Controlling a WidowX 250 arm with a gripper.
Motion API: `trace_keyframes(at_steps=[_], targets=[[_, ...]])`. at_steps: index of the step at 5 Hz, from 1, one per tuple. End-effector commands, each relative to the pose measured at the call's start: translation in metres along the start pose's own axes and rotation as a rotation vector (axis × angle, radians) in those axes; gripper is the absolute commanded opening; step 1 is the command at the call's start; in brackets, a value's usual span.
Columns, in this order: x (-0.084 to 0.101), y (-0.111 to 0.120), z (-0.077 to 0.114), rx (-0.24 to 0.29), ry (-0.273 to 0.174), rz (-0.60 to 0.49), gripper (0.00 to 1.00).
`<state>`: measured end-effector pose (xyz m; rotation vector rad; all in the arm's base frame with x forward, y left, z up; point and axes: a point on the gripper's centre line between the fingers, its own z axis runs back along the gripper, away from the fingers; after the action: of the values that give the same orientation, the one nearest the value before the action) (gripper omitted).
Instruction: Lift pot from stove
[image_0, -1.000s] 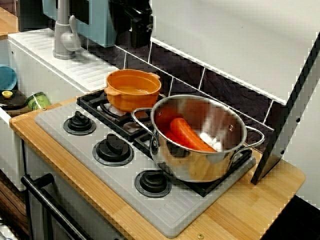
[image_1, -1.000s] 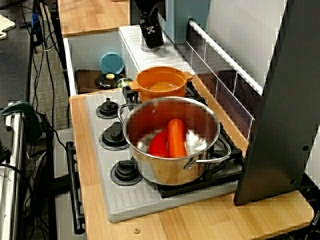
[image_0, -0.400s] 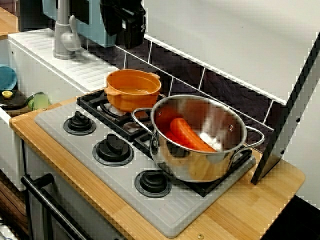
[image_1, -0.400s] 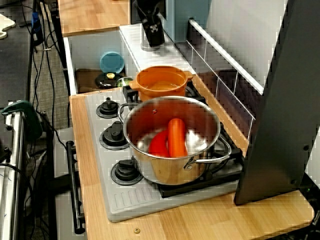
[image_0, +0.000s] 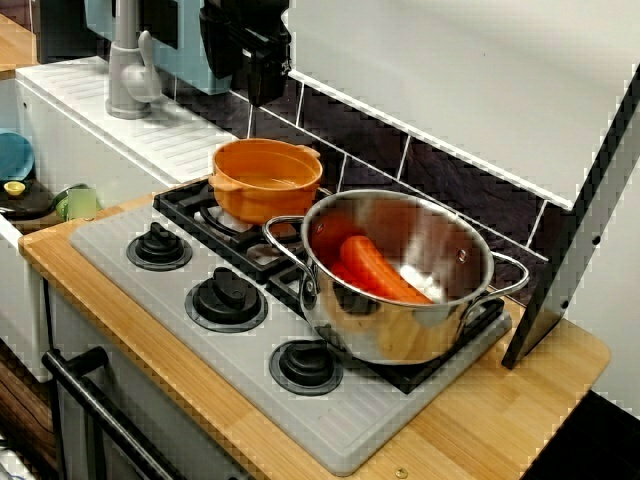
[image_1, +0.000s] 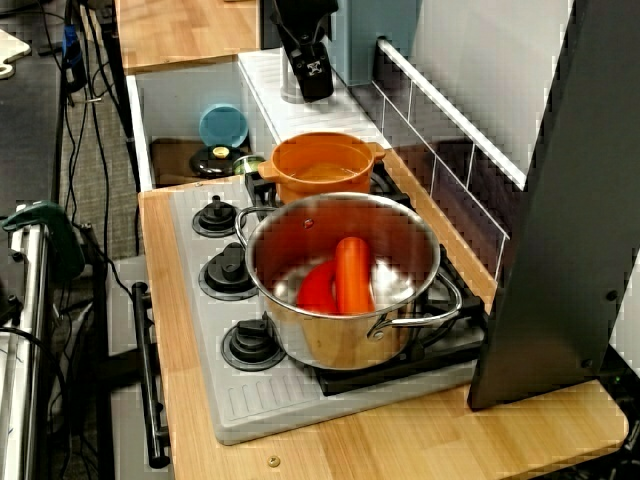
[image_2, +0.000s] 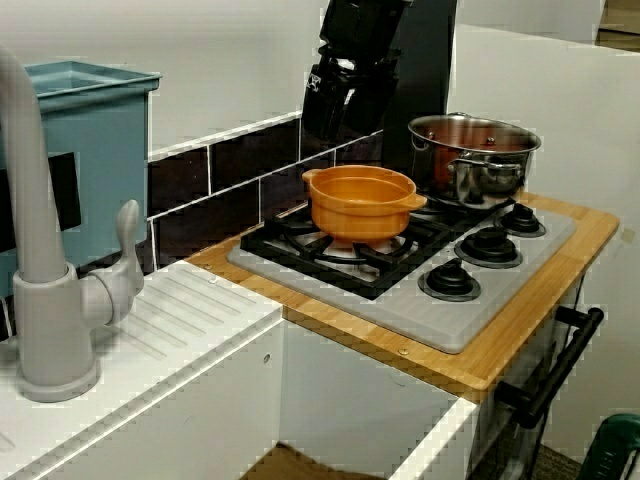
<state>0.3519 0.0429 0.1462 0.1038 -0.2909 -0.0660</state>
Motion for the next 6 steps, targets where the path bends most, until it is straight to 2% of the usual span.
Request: trace_keyframes(at_steps=[1, 3, 5, 6], targets=[[0.007, 0.002, 0.010, 0.031, -0.027, -0.003, 1.00], [0.002, 0.001, -0.002, 0.047, -0.011, -0.024, 1.00], [-0.001, -0.008, -0.027, 0.079, 0.016, -0.045, 1.00], [0.000, -0.011, -0.035, 0.077, 0.016, -0.038, 1.00]])
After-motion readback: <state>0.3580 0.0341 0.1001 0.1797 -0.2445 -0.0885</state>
